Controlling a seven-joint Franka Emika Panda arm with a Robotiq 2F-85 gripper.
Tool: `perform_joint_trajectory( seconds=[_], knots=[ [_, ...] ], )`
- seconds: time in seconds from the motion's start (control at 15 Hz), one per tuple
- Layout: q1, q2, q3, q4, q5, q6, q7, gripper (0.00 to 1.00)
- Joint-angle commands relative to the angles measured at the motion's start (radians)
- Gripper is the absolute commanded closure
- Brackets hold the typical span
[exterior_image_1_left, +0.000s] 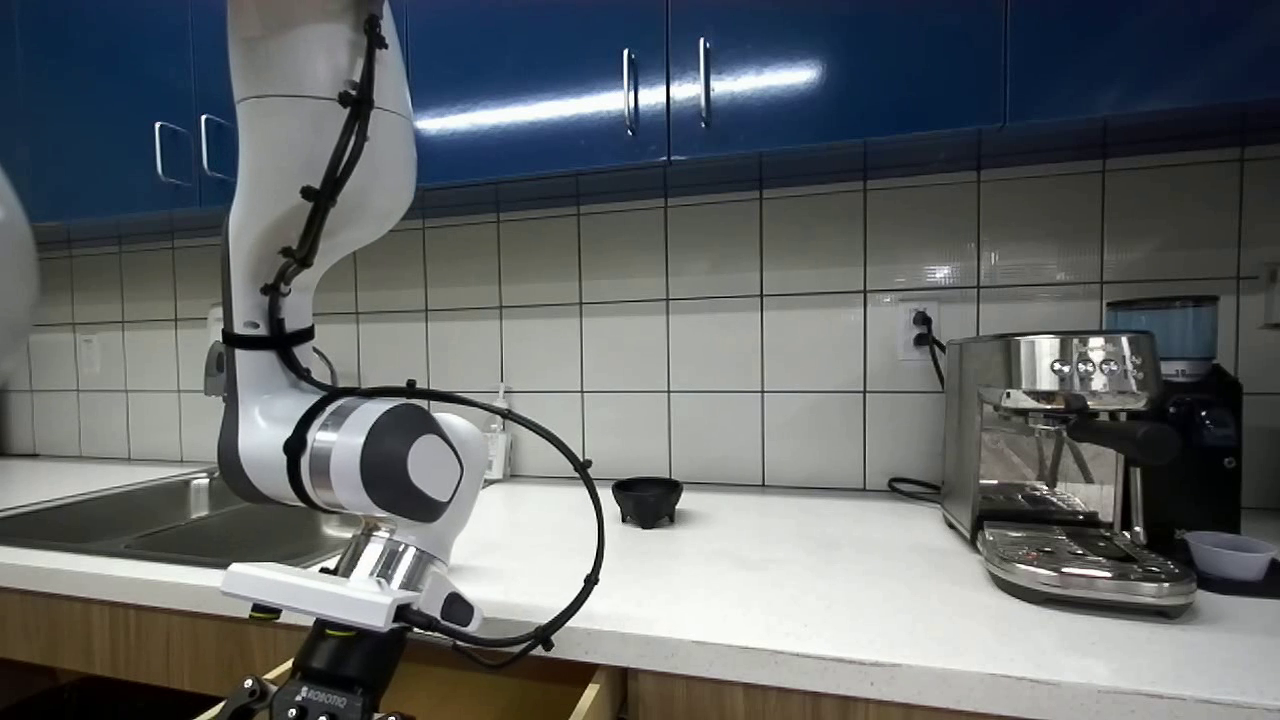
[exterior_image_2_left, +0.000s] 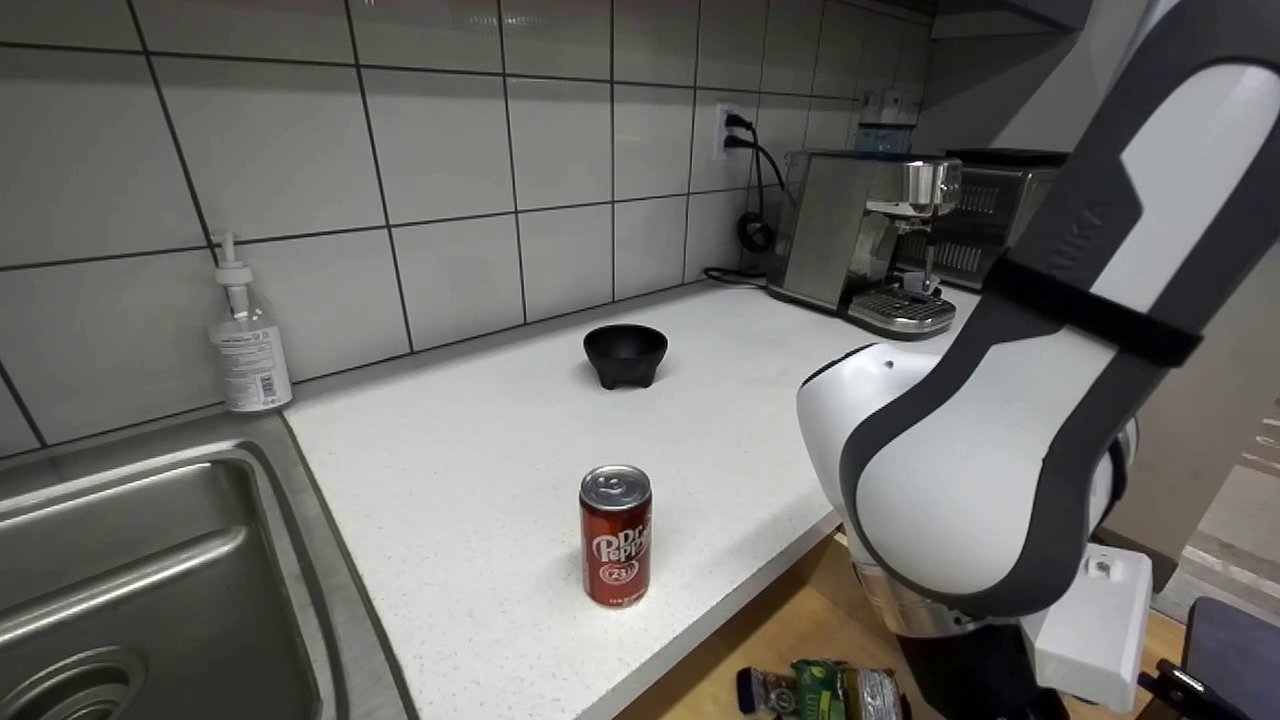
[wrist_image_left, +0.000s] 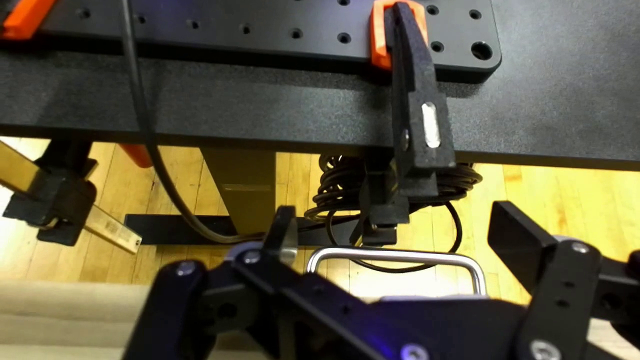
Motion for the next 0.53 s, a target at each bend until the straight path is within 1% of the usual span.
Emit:
perform_joint_trajectory(
  seconds=[0.0,0.47],
  knots=[
    [-0.028,0.027,0.012,0.018,-0.03,0.075,-0.031,0.0],
    [-0.031,0.031,0.017,0.025,-0.059,0.151,-0.047,0.0]
  ],
)
